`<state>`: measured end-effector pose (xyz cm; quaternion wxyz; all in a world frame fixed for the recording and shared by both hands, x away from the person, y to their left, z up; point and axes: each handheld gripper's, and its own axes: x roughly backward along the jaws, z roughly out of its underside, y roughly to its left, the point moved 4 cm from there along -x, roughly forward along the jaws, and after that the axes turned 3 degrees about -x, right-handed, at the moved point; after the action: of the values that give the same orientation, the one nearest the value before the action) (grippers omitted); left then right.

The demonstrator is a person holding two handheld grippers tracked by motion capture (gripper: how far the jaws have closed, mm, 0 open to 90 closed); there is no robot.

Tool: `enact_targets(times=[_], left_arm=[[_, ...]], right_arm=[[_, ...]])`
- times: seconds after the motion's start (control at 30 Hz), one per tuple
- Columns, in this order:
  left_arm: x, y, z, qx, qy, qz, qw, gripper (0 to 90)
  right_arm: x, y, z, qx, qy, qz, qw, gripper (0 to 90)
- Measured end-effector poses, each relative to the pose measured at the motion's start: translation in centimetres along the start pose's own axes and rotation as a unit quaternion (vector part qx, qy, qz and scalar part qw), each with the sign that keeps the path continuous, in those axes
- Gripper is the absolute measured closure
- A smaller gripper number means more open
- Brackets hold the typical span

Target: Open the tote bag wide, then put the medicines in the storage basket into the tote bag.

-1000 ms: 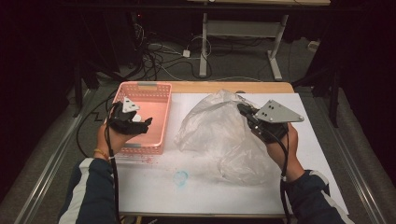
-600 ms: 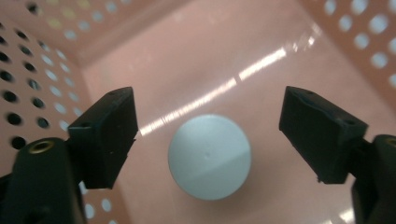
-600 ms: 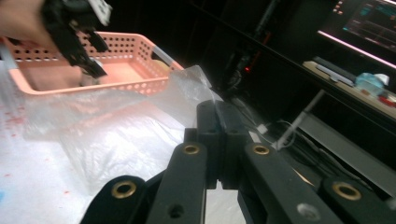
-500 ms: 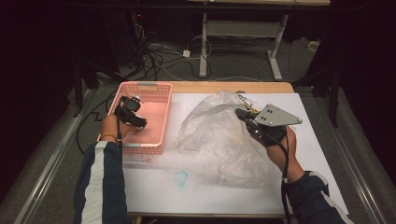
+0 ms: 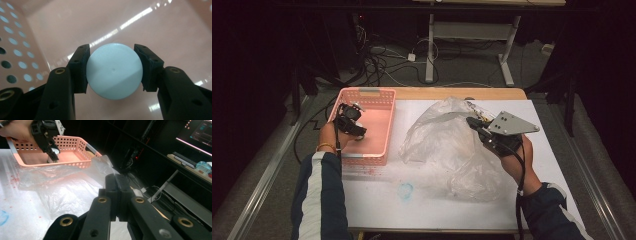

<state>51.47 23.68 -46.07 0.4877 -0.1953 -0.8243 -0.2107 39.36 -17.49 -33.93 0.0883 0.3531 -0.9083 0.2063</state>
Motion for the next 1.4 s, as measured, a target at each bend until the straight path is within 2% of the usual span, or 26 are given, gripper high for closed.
enact_targets(times=[0.1, 0.2, 0.3, 0.4, 0.5, 0.67, 0.7, 0.73, 0.77, 0.8, 0.83, 0.87, 0.9, 0.93, 0.97, 1.0, 1.03, 1.07, 1.1, 1.13, 1.17, 1.27, 1.3, 1.33, 1.37, 1.4], left_arm=[[0.8, -0.1, -0.1, 0.005, -0.03, -0.003, 0.9995, 47.9], [1.9, -0.4, -0.1, 0.005, -0.072, -0.004, 0.9974, 47.9], [3.5, -1.1, -0.1, -0.001, -0.111, -0.003, 0.9938, 47.9], [5.9, -2.0, 0.0, -0.014, -0.155, -0.002, 0.9879, 47.9], [8.6, -3.4, 0.5, -0.03, -0.201, 0.003, 0.9792, 48.0], [12.6, -6.9, 1.5, -0.083, -0.26, 0.008, 0.962, 48.0], [13.1, -7.7, 1.7, -0.088, -0.267, 0.019, 0.9595, 48.0], [13.1, -7.7, 1.7, -0.088, -0.267, 0.019, 0.9595, 48.0], [13.5, -8.4, 1.9, -0.098, -0.273, 0.023, 0.9568, 48.0], [13.9, -9.8, 2.2, -0.112, -0.282, 0.034, 0.9523, 48.0], [13.9, -9.8, 2.2, -0.112, -0.282, 0.034, 0.9523, 48.0], [14.1, -10.4, 2.3, -0.117, -0.288, 0.044, 0.9495, 48.0], [14.4, -11.8, 2.4, -0.132, -0.298, 0.048, 0.9441, 47.9], [14.6, -12.5, 2.4, -0.137, -0.306, 0.057, 0.9404, 48.0], [14.6, -12.5, 2.4, -0.137, -0.306, 0.057, 0.9404, 48.0], [14.8, -13.2, 2.4, -0.144, -0.314, 0.062, 0.9363, 48.0], [15.0, -14.8, 2.3, -0.156, -0.331, 0.082, 0.9269, 48.0], [15.0, -14.8, 2.3, -0.156, -0.331, 0.082, 0.9269, 48.0], [14.9, -16.6, 2.0, -0.179, -0.332, 0.091, 0.9218, 48.0], [14.7, -17.4, 1.9, -0.193, -0.328, 0.092, 0.9201, 48.0], [14.7, -17.4, 1.9, -0.193, -0.328, 0.092, 0.9201, 48.0], [13.8, -20.1, 1.2, -0.22, -0.324, 0.106, 0.914, 47.9], [13.1, -21.6, 0.8, -0.24, -0.319, 0.108, 0.9105, 47.9], [13.1, -21.6, 0.8, -0.24, -0.319, 0.108, 0.9105, 47.9], [12.2, -22.8, 0.2, -0.253, -0.313, 0.103, 0.9094, 48.0], [11.6, -23.3, -0.2, -0.253, -0.311, 0.107, 0.9097, 48.0]], right_arm=[[0.1, -0.2, 0.0, -0.003, -0.002, 0.001, 1.0, 90.0], [0.1, -0.2, -0.2, -0.003, -0.004, 0.004, 1.0, 90.0], [-0.2, 0.0, -0.5, 0.002, -0.003, 0.006, 1.0, 90.0], [-0.5, 0.0, -0.7, 0.003, 0.0, 0.005, 1.0, 90.0], [-0.8, 0.0, -0.8, 0.001, 0.006, 0.006, 1.0, 90.0], [-1.2, 0.3, -1.2, 0.01, 0.015, 0.008, 0.9998, 90.0], [-1.4, 0.4, -1.3, 0.012, 0.016, 0.007, 0.9998, 90.0], [-1.4, 0.5, -1.4, 0.016, 0.017, 0.007, 0.9997, 90.0], [-1.5, 0.6, -1.5, 0.019, 0.017, 0.006, 0.9997, 90.0], [-1.5, 0.6, -1.6, 0.019, 0.015, 0.003, 0.9997, 90.0], [-1.5, 0.6, -1.6, 0.019, 0.015, 0.003, 0.9997, 90.0], [-1.6, 0.7, -1.7, 0.018, 0.017, 0.001, 0.9997, 90.0], [-1.7, 0.8, -1.6, 0.017, 0.018, 0.0, 0.9997, 90.0], [-1.8, 0.8, -1.6, 0.016, 0.02, -0.001, 0.9997, 90.0], [-1.9, 0.9, -1.5, 0.014, 0.022, -0.002, 0.9997, 90.0], [-2.0, 0.9, -1.5, 0.013, 0.024, -0.004, 0.9996, 90.0], [-2.1, 1.0, -1.4, 0.012, 0.025, -0.005, 0.9996, 90.0], [-2.2, 1.2, -1.3, 0.014, 0.026, -0.006, 0.9995, 90.0], [-2.2, 1.3, -1.2, 0.014, 0.027, -0.008, 0.9995, 90.0], [-2.3, 1.4, -1.1, 0.014, 0.028, -0.009, 0.9995, 90.0], [-2.3, 1.6, -1.0, 0.012, 0.029, -0.012, 0.9994, 90.0], [-2.2, 2.0, -0.8, 0.01, 0.028, -0.018, 0.9994, 90.0], [-2.1, 2.1, -0.8, 0.009, 0.029, -0.02, 0.9994, 90.0], [-2.1, 2.1, -0.8, 0.009, 0.029, -0.02, 0.9994, 90.0], [-2.0, 2.2, -0.7, 0.008, 0.026, -0.022, 0.9994, 90.0], [-2.0, 2.3, -0.6, 0.006, 0.024, -0.025, 0.9994, 90.0]])
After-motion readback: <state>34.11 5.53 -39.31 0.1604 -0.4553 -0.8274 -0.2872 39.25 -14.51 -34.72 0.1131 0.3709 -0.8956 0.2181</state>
